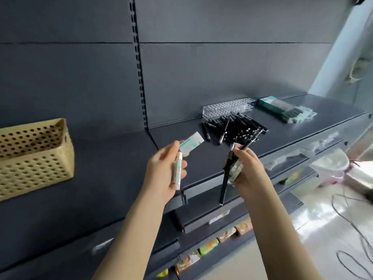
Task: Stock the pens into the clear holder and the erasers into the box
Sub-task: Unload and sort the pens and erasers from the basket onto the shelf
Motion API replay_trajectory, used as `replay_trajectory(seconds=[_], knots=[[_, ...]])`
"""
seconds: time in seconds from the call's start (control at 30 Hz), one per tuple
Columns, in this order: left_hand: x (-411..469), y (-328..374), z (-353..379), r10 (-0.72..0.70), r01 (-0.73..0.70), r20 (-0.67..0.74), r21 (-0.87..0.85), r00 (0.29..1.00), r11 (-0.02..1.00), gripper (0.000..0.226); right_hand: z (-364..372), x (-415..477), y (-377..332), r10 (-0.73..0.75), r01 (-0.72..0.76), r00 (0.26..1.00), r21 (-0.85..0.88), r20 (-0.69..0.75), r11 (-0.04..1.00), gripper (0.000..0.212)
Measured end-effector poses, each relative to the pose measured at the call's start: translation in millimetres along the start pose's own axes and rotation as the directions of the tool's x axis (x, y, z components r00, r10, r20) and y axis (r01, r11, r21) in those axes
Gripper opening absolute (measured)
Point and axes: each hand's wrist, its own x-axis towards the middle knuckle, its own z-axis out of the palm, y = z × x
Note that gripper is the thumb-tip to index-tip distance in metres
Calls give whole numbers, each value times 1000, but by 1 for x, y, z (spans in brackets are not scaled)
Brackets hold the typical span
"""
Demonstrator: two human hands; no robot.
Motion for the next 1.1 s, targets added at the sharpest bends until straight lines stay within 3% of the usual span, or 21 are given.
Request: replay_trajectory(seconds=[0.17,0.33,0.73,0.93,1.1], knots=[[5,-67,91,-78,79,36,-29,996,996,20,-93,21,-36,-31,31,999,-12,-43,999,15],[27,-103,150,-113,111,49,45,992,993,25,-152,56,-68,-20,18,994,-19,-103,1000,14],[156,-160,274,-172,146,122,200,977,969,17,-212,211,-129,-74,56,976,-93,-206,994,14],[216,-193,335,-233,191,122,282,965,940,17,-250,279,-157,-70,67,966,-19,-247,998,16],[263,-227,368,-227,204,22,365,974,908,15,-280,339,-183,-43,25,990,-133,-133,991,16]])
